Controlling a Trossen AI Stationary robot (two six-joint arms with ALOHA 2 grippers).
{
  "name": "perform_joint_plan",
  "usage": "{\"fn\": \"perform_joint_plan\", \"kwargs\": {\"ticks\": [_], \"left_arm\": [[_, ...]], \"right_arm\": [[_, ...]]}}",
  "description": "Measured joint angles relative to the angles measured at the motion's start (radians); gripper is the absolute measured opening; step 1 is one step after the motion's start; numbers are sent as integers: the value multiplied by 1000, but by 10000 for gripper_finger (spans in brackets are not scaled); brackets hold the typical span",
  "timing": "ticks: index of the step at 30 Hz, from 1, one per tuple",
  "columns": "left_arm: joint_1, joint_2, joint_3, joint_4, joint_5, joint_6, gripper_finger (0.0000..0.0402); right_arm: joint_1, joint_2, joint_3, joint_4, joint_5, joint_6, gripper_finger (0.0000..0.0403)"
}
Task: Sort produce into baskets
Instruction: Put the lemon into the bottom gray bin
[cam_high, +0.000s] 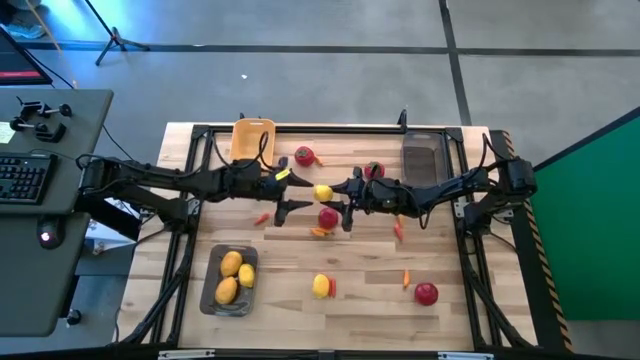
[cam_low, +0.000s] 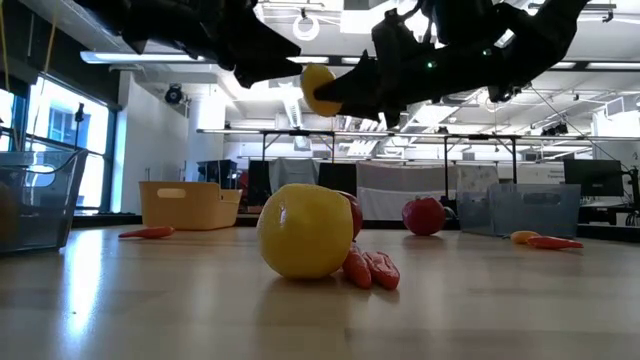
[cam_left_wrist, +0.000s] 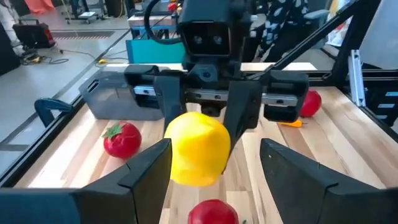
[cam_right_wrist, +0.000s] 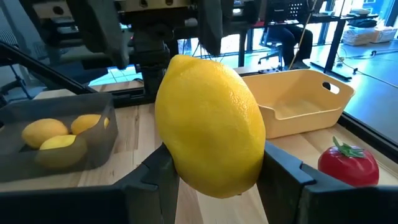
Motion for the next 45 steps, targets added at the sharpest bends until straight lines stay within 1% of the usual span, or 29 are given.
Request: {"fn": "perform_joint_plan", "kwargs": {"ticks": [12, 16, 19, 23, 26, 29, 35, 38, 45], "left_arm": [[0, 0, 46, -83, -6, 0, 230], [0, 0, 46, -101, -49, -16, 230], [0, 0, 46, -97, -53, -22, 230], [0, 27, 51, -93, -53, -21, 230], [-4, 80, 82, -103, -48, -17, 229], [-13, 123, 124, -129, -49, 23, 229], [-19, 146, 156, -132, -49, 51, 229], [-19, 146, 156, -133, -47, 53, 216], [-19, 146, 156, -136, -41, 64, 156]], "right_arm": [[0, 0, 0, 0, 0, -7, 154], [0, 0, 0, 7, 0, -10, 154], [0, 0, 0, 6, 0, -10, 154], [0, 0, 0, 7, -10, -10, 154], [0, 0, 0, 10, -17, -10, 154], [1, 0, 0, 9, -18, -10, 154], [1, 0, 0, 11, -19, -10, 154], [1, 0, 0, 11, -19, -9, 154], [2, 0, 0, 7, -25, -8, 154]]}}
